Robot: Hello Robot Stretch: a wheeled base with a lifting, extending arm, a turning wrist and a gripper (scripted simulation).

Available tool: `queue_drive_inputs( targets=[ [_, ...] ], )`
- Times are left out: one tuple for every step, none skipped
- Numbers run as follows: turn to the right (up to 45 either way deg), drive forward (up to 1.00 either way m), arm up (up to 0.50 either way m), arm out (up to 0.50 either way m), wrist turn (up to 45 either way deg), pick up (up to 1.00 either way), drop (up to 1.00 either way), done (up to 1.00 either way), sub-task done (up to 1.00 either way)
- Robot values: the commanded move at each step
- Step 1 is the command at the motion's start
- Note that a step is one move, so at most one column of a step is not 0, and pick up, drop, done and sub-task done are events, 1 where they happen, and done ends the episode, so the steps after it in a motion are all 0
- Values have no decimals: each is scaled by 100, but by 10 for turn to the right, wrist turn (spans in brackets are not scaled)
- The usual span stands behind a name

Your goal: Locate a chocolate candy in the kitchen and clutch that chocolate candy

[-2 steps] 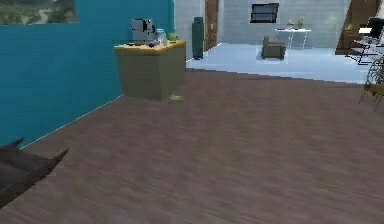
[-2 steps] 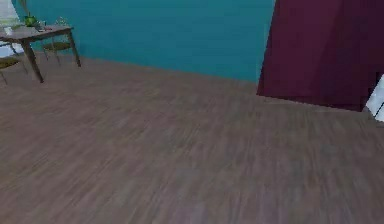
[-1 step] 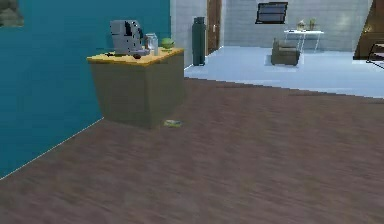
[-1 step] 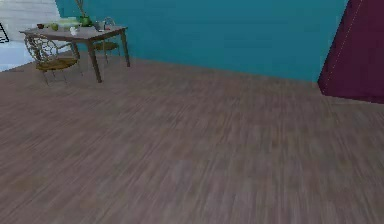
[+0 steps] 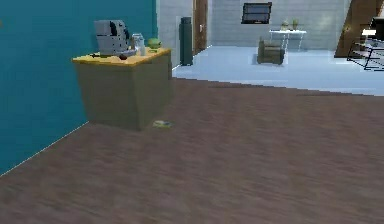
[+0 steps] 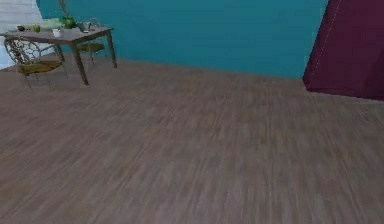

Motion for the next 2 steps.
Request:
queue_drive_inputs(
  targets=[
    [0, 100, 0, 0, 0, 0, 0, 0, 0],
    [0, 80, 0, 0, 0, 0, 0, 0, 0]
  ],
)
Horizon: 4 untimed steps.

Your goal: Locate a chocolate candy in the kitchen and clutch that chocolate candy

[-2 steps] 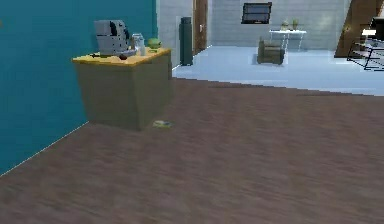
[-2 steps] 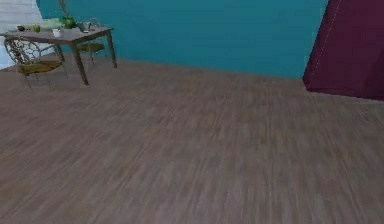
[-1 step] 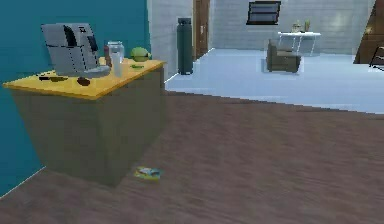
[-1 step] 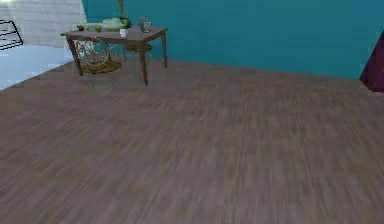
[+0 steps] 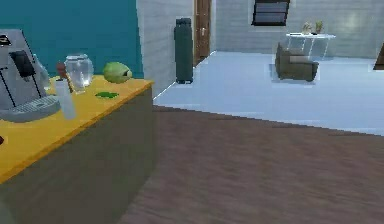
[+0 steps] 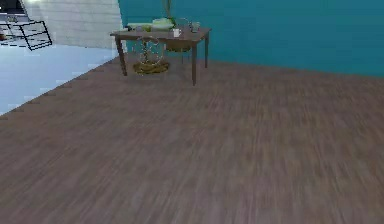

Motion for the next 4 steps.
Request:
queue_drive_inputs(
  targets=[
    [-450, 0, 0, 0, 0, 0, 0, 0, 0],
    [-450, 0, 0, 0, 0, 0, 0, 0, 0],
    [-180, 0, 0, 0, 0, 0, 0, 0, 0],
    [0, 0, 8, 0, 0, 0, 0, 0, 0]
  ],
)
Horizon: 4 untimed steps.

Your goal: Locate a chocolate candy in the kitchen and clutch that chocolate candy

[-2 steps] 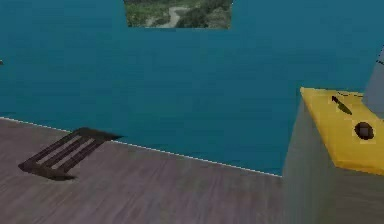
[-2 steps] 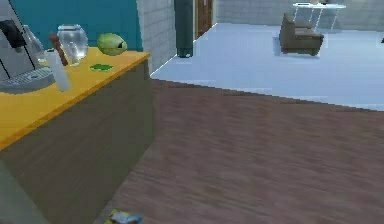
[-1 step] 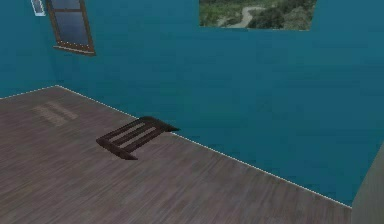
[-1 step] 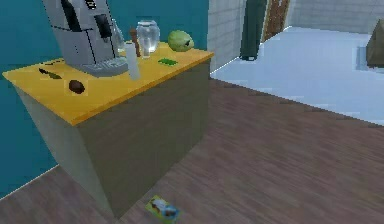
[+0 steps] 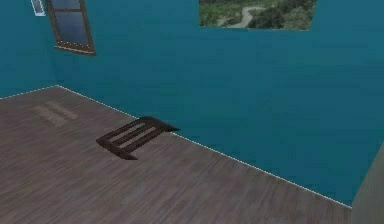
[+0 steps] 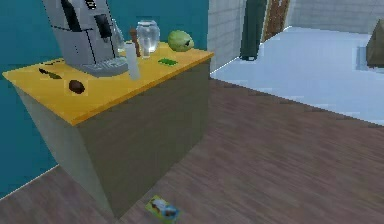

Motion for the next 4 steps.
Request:
queue_drive_inputs(
  targets=[
    [0, 0, 0, 46, 0, 0, 0, 0, 0],
    [0, 0, 0, 0, 450, 0, 0, 0, 0],
    [0, 0, 0, 0, 450, 0, 0, 0, 0],
    [0, 0, 0, 0, 450, 0, 0, 0, 0]
  ],
)
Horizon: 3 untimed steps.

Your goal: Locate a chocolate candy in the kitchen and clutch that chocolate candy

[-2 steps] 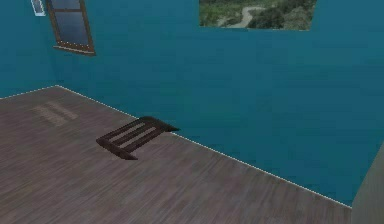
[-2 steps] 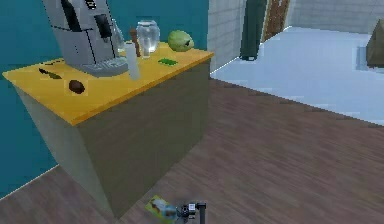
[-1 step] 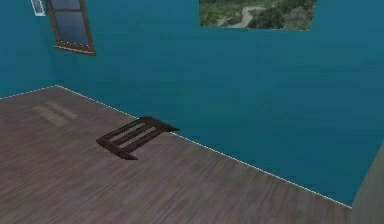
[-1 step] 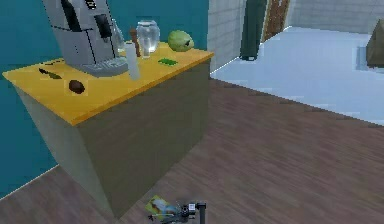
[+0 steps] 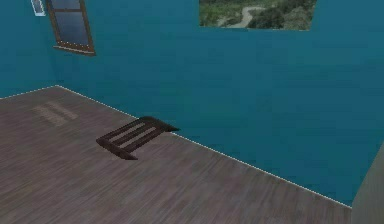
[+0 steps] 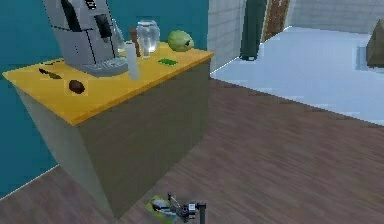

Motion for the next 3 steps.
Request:
queue_drive_inputs(
  targets=[
    [0, 0, 0, 0, 90, 0, 0, 0, 0],
    [0, 0, -30, 0, 0, 0, 0, 0, 0],
    [0, 0, 0, 0, 0, 100, 0, 0, 0]
  ],
)
